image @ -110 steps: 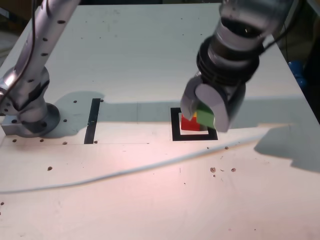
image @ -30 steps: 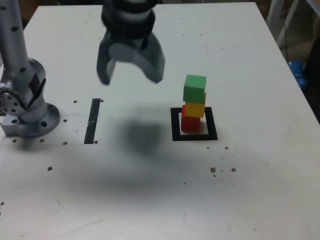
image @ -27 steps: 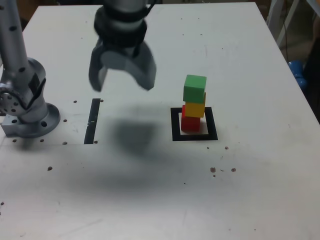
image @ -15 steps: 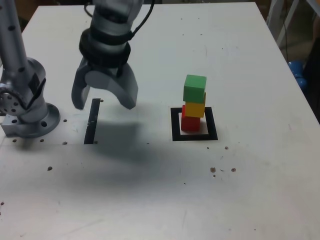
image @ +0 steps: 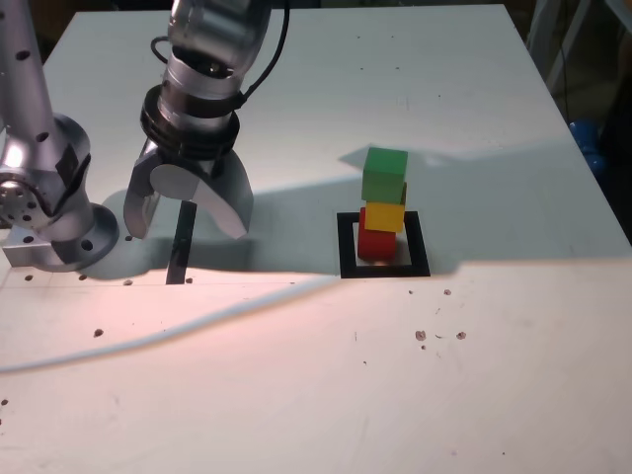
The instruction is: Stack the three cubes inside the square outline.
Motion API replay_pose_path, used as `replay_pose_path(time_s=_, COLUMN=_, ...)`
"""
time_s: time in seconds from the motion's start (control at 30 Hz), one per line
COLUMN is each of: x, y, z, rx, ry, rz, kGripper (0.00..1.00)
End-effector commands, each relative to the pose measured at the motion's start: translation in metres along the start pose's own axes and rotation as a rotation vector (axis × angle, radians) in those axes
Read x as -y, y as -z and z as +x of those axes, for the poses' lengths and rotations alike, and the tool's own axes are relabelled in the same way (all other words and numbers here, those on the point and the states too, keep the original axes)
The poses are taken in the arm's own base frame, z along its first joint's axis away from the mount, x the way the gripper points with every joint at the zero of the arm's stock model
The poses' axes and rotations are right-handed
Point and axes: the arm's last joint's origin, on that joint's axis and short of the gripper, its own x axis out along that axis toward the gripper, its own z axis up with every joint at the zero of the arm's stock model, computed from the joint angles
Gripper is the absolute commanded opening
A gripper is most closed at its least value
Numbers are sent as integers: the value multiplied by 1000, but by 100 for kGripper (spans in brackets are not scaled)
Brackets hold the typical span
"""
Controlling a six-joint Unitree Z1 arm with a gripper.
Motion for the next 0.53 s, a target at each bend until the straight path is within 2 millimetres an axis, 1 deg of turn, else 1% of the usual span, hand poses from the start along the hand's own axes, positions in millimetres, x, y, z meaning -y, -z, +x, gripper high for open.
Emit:
replay_pose_path(time_s=0.0, x=0, y=1, z=-1, rx=5, ry=2, rz=1, kGripper=99)
replay_pose_path(time_s=0.3, x=-1, y=2, z=-2, rx=9, ry=-3, rz=8, kGripper=99)
replay_pose_path(time_s=0.5, x=-1, y=1, z=-4, rx=14, ry=-10, rz=50, kGripper=99)
